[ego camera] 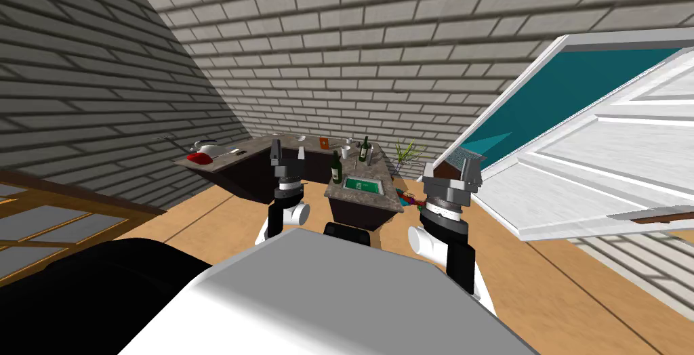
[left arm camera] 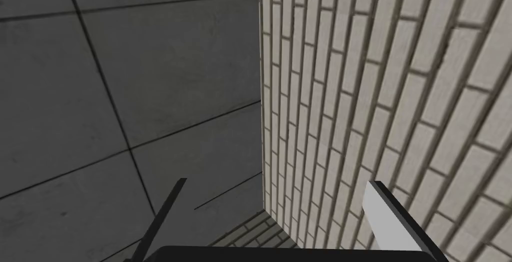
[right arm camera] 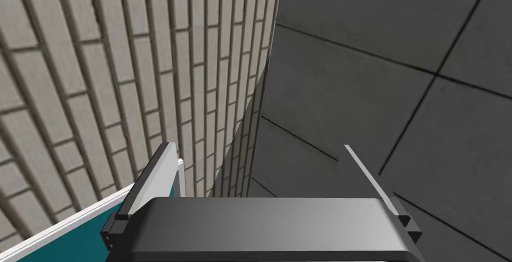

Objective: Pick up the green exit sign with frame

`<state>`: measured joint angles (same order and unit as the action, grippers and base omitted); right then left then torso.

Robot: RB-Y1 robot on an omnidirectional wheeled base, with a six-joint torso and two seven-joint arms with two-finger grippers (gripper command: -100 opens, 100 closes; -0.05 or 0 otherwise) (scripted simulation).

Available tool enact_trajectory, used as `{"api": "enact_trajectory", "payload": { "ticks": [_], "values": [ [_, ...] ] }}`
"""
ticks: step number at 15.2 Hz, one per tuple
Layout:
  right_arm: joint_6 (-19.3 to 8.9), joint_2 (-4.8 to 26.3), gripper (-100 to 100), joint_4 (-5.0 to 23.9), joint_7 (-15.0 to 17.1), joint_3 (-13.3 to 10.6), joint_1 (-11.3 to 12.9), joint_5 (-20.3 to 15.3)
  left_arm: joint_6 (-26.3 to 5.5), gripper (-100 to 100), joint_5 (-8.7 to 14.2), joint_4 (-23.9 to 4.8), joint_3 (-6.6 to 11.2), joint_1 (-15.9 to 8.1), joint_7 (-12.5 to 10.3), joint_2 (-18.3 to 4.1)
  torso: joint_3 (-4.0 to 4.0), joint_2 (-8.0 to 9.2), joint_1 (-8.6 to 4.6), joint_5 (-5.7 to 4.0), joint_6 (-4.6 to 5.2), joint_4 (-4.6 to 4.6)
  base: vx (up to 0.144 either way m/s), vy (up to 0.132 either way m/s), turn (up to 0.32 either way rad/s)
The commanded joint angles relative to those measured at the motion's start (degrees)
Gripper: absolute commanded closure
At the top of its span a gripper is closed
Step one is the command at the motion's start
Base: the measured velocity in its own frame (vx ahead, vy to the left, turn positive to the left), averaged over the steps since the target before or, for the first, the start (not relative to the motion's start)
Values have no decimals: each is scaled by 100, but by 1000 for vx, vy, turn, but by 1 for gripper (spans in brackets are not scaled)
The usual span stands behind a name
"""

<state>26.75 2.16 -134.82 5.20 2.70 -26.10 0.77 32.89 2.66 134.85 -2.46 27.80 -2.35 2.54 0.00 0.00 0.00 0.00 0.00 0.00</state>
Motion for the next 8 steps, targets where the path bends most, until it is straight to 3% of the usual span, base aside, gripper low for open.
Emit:
{"api": "enact_trajectory", "payload": {
  "ticks": [1, 8],
  "values": [
    [18, 174, -100, 66, 7, -26, 29, -20, 0, 0, 0, 0, 0, 0, 0, 0, 0, 0, 0, 0, 0, 0, -6, 3, 62],
    [162, 1061, -100, 592, 66, -248, 251, -187, 0, 0, 0, 0, 0, -1, 0, 0, 6, 11, -3, 0, -3, 2, -29, -1, 183]
  ]
}}
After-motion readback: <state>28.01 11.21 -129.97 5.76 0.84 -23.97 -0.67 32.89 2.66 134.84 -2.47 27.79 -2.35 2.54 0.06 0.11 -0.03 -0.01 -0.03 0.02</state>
